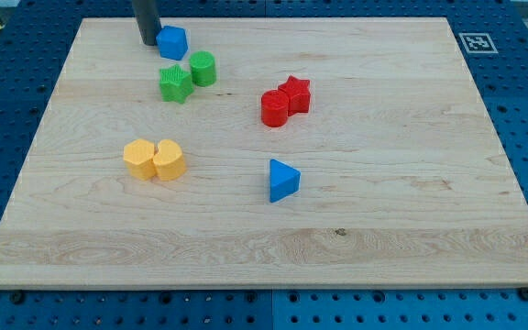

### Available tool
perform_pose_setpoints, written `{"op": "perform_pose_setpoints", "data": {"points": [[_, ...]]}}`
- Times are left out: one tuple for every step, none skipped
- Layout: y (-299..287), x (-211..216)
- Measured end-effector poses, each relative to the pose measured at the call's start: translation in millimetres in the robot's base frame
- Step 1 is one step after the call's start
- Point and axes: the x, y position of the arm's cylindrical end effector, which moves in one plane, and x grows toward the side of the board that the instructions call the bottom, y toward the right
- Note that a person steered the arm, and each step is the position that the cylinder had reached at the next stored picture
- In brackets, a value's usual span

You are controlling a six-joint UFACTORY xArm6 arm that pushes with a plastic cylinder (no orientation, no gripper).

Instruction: Push the blue cube above the red star

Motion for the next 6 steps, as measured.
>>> {"op": "perform_pose_setpoints", "data": {"points": [[17.0, 4.0], [38.4, 7.8], [65.3, 26.1], [96.6, 50.1], [134.9, 52.6], [177.3, 52.6]]}}
